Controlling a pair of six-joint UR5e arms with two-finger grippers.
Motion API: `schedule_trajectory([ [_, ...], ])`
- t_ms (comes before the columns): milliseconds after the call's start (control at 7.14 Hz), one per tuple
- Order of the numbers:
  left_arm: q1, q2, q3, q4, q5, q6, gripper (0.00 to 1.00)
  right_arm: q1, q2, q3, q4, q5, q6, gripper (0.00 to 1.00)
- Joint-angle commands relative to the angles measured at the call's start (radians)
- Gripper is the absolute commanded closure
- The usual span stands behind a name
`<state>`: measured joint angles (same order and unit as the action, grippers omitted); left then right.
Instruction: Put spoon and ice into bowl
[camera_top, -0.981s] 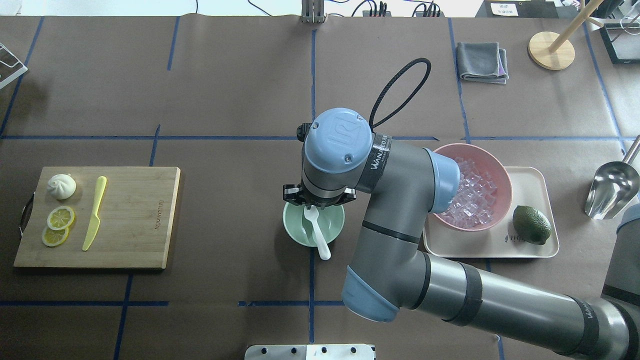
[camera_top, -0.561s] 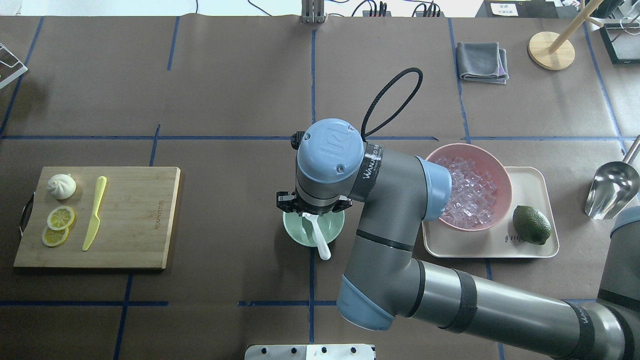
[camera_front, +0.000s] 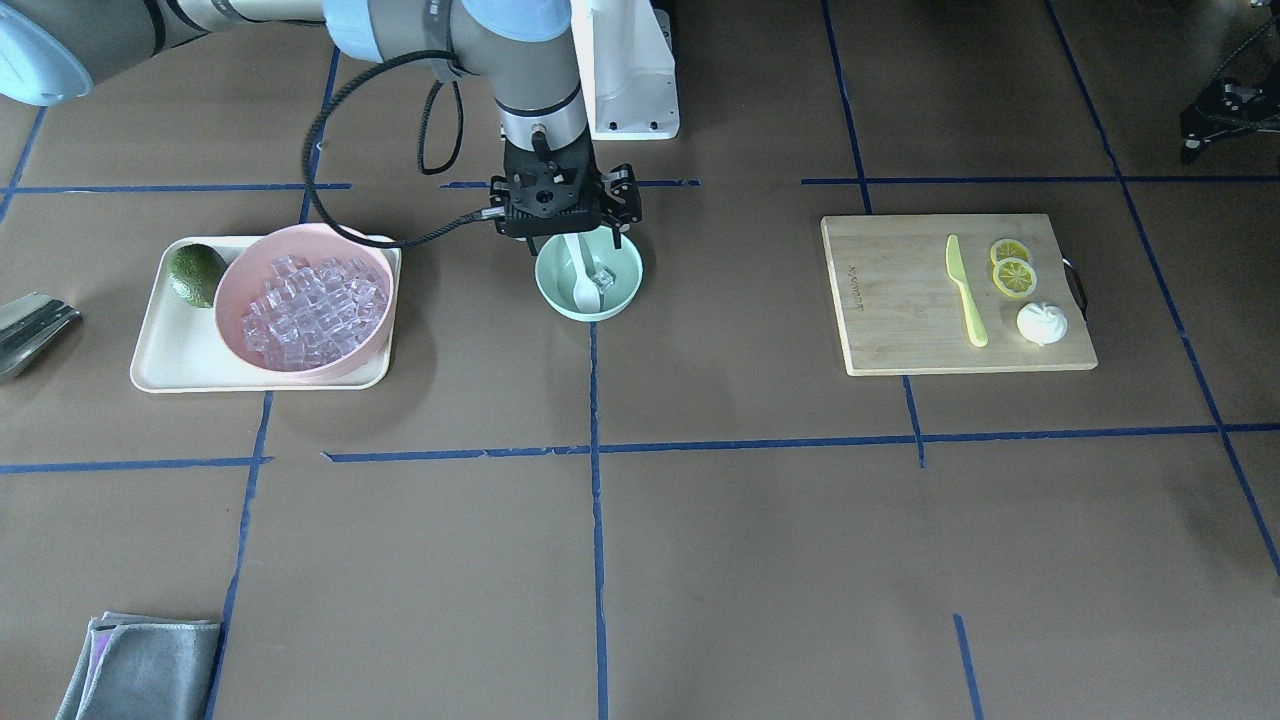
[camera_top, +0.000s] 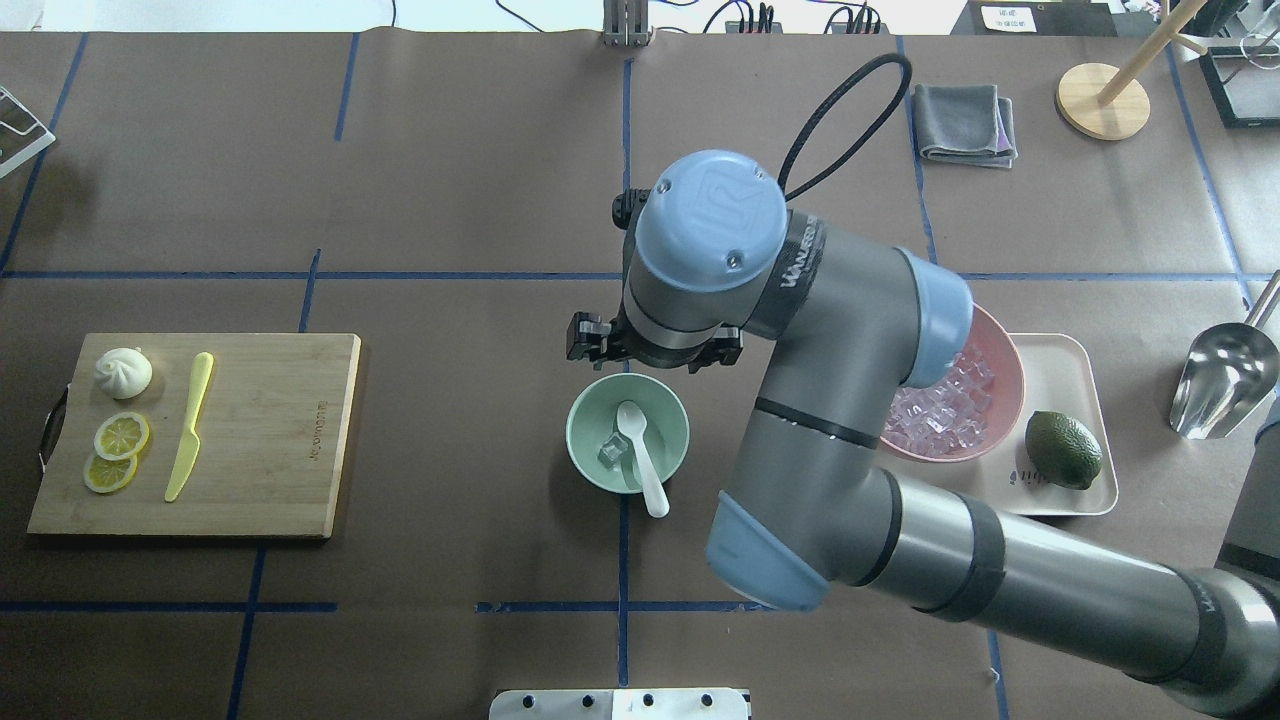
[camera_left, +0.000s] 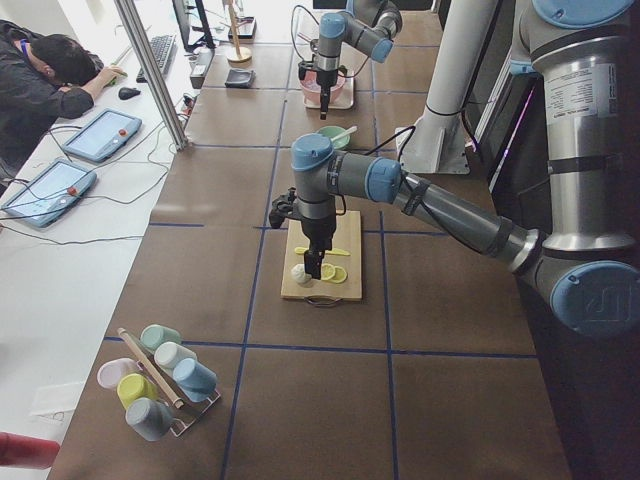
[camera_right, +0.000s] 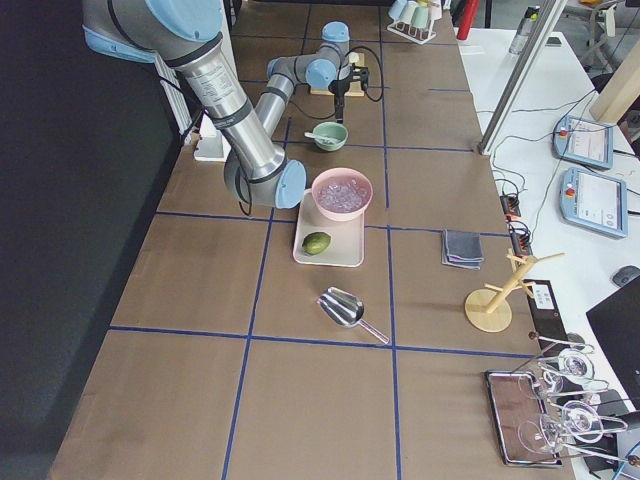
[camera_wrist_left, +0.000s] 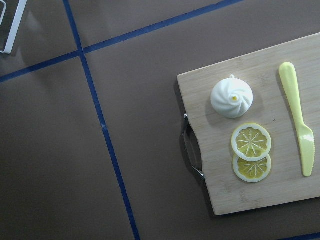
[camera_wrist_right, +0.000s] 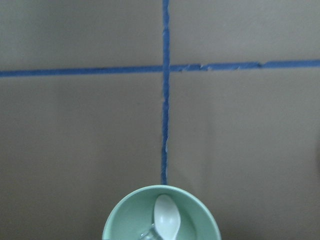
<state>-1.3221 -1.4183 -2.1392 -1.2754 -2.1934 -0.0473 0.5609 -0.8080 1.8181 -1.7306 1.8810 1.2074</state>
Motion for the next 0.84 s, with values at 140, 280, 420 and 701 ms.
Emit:
schedule_trajectory([
  [140, -0.092, -0.004, 0.091, 0.002, -0.124, 0.132, 0.00, 0.366, -0.211, 0.182, -0.083, 0.249, -0.374, 0.00],
  [280, -0.126, -0.004, 0.120, -0.004, -0.147, 0.167, 0.00, 0.495, -0.308, 0.185, -0.080, 0.335, -0.545, 0.00],
  [420, -0.129, -0.001, 0.120, -0.004, -0.149, 0.167, 0.00, 0.601, -0.424, 0.182, -0.073, 0.383, -0.753, 0.00],
  [701, -0.134, 0.004, 0.120, -0.005, -0.147, 0.167, 0.00, 0.838, -0.610, 0.105, -0.073, 0.514, -1.129, 0.00],
])
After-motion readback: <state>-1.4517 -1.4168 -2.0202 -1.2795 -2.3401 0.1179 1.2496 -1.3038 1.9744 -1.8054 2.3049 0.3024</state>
